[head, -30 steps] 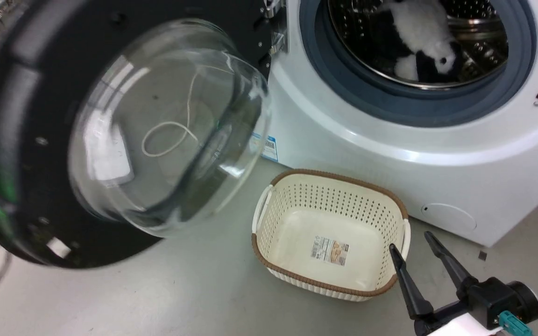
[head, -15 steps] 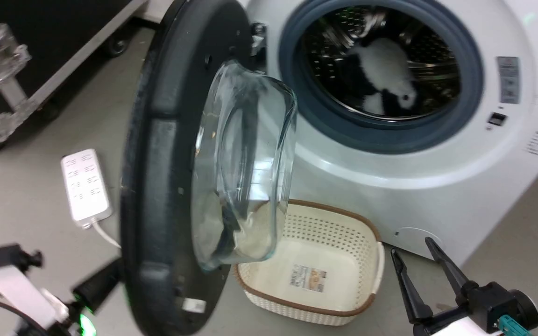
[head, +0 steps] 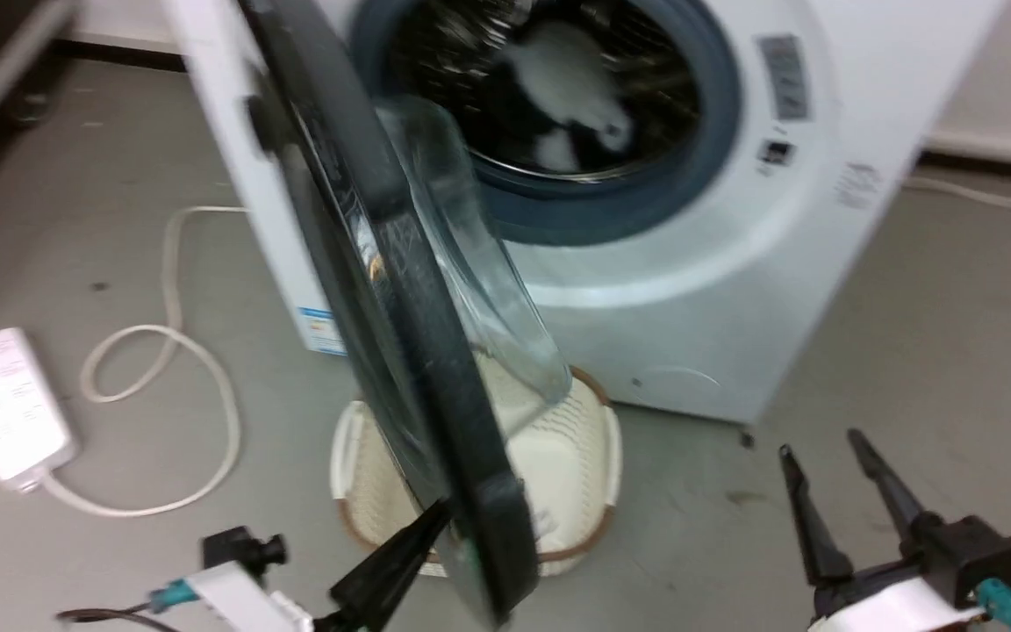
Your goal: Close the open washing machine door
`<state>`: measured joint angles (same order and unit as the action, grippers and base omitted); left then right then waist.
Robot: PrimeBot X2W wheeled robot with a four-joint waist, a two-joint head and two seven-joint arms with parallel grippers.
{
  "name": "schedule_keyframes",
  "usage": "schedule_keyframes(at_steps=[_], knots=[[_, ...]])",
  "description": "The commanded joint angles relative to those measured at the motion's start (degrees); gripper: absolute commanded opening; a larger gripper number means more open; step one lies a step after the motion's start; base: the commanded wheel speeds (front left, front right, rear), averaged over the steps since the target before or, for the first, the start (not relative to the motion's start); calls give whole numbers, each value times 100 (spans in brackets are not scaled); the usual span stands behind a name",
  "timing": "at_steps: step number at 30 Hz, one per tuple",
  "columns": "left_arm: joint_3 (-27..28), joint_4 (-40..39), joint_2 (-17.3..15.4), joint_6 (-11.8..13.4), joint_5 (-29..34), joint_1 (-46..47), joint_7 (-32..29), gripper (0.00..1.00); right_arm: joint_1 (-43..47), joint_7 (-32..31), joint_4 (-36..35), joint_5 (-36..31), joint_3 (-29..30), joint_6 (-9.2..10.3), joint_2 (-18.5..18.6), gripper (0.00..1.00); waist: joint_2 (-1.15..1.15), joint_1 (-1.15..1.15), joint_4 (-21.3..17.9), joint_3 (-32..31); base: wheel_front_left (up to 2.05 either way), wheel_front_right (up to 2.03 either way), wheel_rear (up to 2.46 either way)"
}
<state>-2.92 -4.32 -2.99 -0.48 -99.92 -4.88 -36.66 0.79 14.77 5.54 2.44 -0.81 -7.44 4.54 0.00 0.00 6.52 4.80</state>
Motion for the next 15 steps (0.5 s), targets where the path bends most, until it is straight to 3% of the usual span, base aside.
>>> schedule_keyframes(at_steps=[1, 8, 15], knots=[[-103, 48, 11, -67, -124, 125, 80, 0, -85, 23, -6, -38, 36, -5, 6, 100, 0, 0, -419, 259, 0, 0, 0], [-809, 786, 11, -458, -613, 929, 1057, 0, -297, 23, -9, 8, 221, -5, -74, 100, 0, 0, -1361, 674, 0, 0, 0], [-1105, 1399, 11, -634, -790, 2048, 2258, 0, -422, 23, -3, 107, 201, -5, -132, 100, 0, 0, -2114, 1039, 0, 0, 0]])
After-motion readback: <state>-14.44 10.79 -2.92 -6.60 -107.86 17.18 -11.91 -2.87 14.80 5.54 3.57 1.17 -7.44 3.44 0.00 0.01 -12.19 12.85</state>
